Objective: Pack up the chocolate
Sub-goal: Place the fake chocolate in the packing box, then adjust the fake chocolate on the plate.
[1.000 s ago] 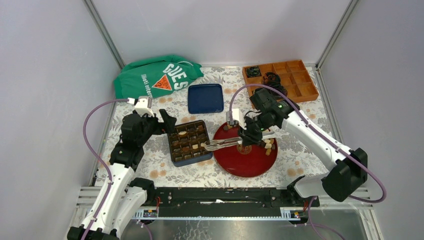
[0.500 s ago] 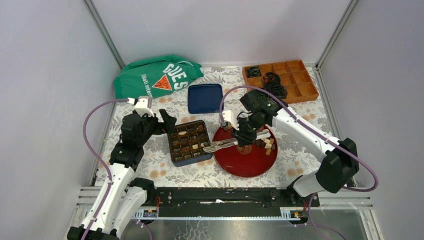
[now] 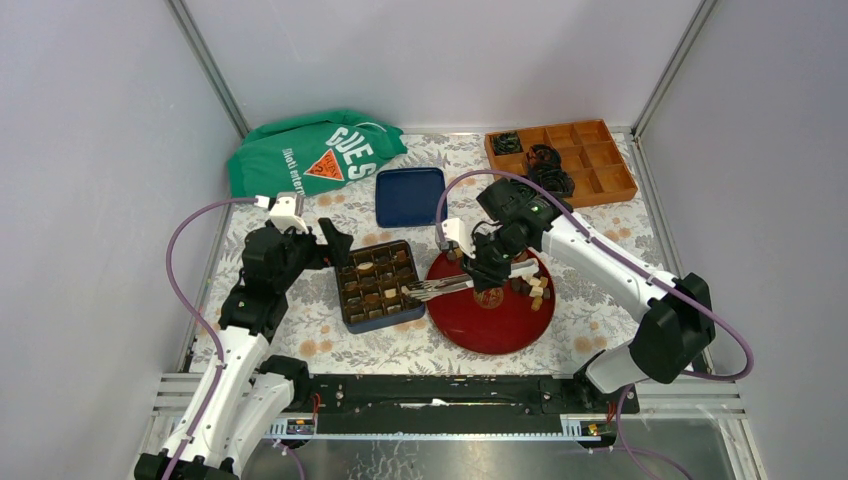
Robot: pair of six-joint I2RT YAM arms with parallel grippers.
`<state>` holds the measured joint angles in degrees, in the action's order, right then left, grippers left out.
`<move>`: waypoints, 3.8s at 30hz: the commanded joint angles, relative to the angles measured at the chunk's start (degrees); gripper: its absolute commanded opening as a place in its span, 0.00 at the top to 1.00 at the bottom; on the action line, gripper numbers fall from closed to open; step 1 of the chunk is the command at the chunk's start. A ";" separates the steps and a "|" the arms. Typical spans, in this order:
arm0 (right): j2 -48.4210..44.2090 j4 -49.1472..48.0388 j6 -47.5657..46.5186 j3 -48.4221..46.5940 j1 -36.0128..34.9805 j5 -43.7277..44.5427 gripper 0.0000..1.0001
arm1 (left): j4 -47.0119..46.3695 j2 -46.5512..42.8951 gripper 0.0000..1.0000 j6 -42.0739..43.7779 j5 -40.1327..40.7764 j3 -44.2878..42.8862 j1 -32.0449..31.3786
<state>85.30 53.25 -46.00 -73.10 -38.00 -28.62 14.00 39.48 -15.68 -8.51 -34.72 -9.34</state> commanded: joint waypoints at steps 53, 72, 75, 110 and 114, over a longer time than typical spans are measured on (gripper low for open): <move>-30.08 -10.63 5.83 19.86 31.99 -27.56 0.61 | -0.28 0.06 0.01 0.74 0.34 -1.94 0.03; -30.75 -11.57 6.46 20.72 32.64 -24.87 0.60 | -0.25 -0.18 0.01 0.74 0.41 -2.01 0.03; -30.74 -12.00 7.00 20.85 32.65 -22.67 0.60 | -0.21 -0.22 0.01 0.70 0.34 -2.01 0.03; -11.33 -10.25 13.70 13.89 23.28 9.87 0.58 | -0.24 -0.02 0.01 0.74 0.21 -1.95 0.03; -10.26 -10.28 14.16 13.02 22.83 10.40 0.57 | -0.25 -0.03 0.01 0.74 0.34 -1.93 0.03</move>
<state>74.41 44.23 -33.15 -56.73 -14.37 -19.55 14.09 39.83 -15.68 -8.51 -34.72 -9.34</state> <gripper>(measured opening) 0.433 0.986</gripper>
